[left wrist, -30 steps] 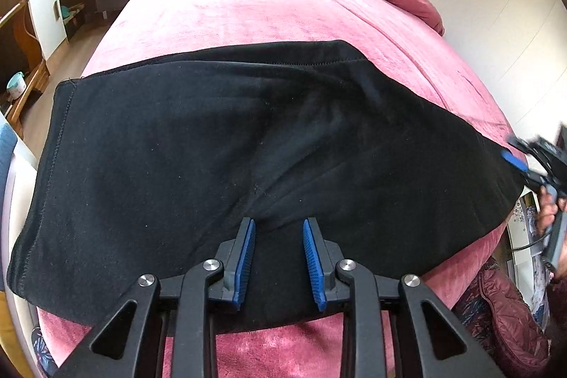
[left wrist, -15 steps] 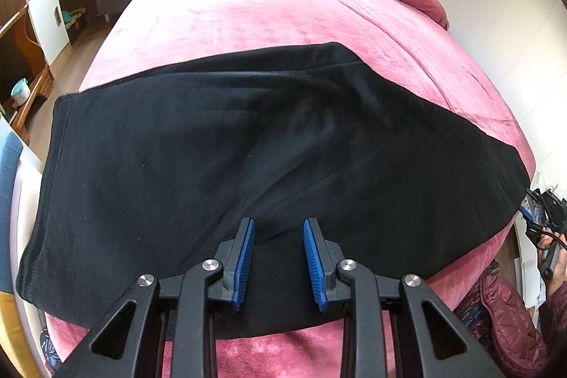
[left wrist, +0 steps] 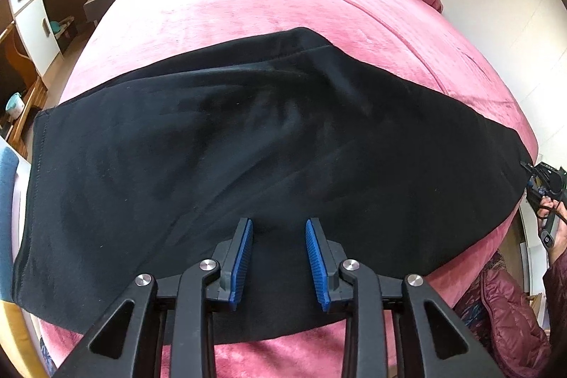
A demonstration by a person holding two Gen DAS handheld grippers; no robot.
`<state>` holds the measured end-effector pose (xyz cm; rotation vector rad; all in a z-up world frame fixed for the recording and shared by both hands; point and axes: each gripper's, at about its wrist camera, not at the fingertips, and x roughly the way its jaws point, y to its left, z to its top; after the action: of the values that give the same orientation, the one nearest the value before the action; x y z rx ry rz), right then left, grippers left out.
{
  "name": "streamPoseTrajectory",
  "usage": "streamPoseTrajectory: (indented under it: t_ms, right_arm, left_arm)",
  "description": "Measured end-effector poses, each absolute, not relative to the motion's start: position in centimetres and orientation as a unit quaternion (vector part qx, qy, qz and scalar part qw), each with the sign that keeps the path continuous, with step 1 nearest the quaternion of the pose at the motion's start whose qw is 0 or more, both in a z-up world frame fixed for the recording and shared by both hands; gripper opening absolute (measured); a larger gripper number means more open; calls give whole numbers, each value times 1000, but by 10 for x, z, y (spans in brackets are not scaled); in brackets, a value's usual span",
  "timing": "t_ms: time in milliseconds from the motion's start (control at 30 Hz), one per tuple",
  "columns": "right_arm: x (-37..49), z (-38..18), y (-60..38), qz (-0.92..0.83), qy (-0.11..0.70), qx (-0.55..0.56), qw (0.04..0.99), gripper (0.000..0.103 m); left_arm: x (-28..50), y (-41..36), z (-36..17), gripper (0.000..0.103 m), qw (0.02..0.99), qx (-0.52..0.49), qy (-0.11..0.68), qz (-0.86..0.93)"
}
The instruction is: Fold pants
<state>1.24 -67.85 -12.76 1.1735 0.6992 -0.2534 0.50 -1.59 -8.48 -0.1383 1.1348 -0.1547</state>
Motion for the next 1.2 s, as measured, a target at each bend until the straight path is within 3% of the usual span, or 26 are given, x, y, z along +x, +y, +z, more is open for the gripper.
streamPoseTrajectory:
  t_ms: [267, 500, 1000, 1200]
  right_arm:
    - [32, -31, -605, 8, 328, 405, 854, 15]
    - [51, 9, -507, 110, 357, 318, 871, 15]
    - [83, -51, -280, 251, 503, 138, 815, 15]
    - [78, -79, -252, 241, 534, 80, 807, 15]
  left_arm:
    - [16, -28, -84, 32, 839, -68, 532, -93]
    - [19, -32, -77, 32, 841, -71, 525, -106]
    - [14, -26, -78, 32, 847, -78, 518, -88]
    - [12, -21, -83, 32, 844, -89, 520, -96]
